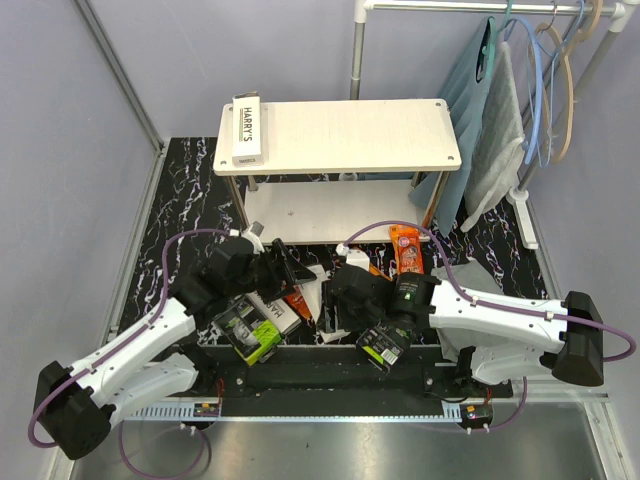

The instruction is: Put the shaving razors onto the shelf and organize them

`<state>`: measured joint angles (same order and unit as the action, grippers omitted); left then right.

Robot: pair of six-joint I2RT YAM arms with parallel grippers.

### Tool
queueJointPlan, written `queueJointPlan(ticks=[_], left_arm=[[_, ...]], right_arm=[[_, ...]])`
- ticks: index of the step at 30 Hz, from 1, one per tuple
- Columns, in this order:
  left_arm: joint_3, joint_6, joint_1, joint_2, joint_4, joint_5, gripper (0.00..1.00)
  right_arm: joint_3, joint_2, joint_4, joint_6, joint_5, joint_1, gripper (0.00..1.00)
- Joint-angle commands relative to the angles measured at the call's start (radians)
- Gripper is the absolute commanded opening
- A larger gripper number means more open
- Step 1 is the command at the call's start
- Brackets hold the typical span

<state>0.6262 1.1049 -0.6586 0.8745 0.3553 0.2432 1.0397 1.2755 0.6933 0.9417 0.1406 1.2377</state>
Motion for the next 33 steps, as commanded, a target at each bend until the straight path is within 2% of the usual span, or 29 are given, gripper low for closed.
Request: queueJointPlan(ticks=[1,4,7,8,10,11,14,17,20,21,23,24,31,33], left_arm=[[-0.014,0.029,-0.025,0.026,-0.104,0.030,0.80],[-0.019,0.038,-0.045,0.040,-0.122,0.028,0.77],[-0.022,0.044,-0.061,0.043,-0.142,0.027,0.69],[-0.023,0.052,-0.064,0.041,-0.142,0.021,0.63],[-0.031,0.061,-0.072,0.037,-0.147,0.015,0.58],[-0.036,0.067,-0.075,0.035,-0.148,0.010,0.51],[-0.055,0.078,-0.078,0.027,-0.154,0.005,0.40],[-0.068,0.076,-0.079,0.018,-0.174,0.010,0.32],[-0.082,0.069,-0.082,0.001,-0.214,0.019,0.29],[-0.085,0.066,-0.081,-0.008,-0.231,0.021,0.28],[-0.086,0.047,-0.082,-0.015,-0.237,0.028,0.28],[-0.089,0.039,-0.082,-0.022,-0.252,0.031,0.28],[-0.109,-0.051,-0.082,-0.020,-0.352,0.155,0.28],[-0.115,-0.072,-0.081,-0.014,-0.400,0.192,0.28]], right_arm=[[0.020,-0.044,-0.086,0.019,0.025,0.013,0.09],[0.022,-0.042,-0.094,0.025,0.031,0.016,0.09],[0.023,-0.047,-0.103,0.028,0.042,0.019,0.09],[0.022,-0.051,-0.103,0.028,0.045,0.019,0.09],[0.020,-0.054,-0.109,0.028,0.050,0.019,0.09],[0.020,-0.054,-0.110,0.026,0.050,0.019,0.09],[0.013,-0.057,-0.117,0.026,0.044,0.020,0.10],[0.000,-0.065,-0.135,0.032,0.031,0.019,0.12],[-0.021,-0.079,-0.155,0.035,0.024,0.019,0.16],[-0.032,-0.084,-0.167,0.037,0.022,0.020,0.27],[-0.043,-0.106,-0.173,0.048,0.027,0.020,0.36],[-0.055,-0.113,-0.178,0.049,0.030,0.019,0.45],[-0.121,-0.212,-0.210,0.046,0.044,0.019,0.73],[-0.157,-0.263,-0.238,0.035,0.033,0.019,0.76]])
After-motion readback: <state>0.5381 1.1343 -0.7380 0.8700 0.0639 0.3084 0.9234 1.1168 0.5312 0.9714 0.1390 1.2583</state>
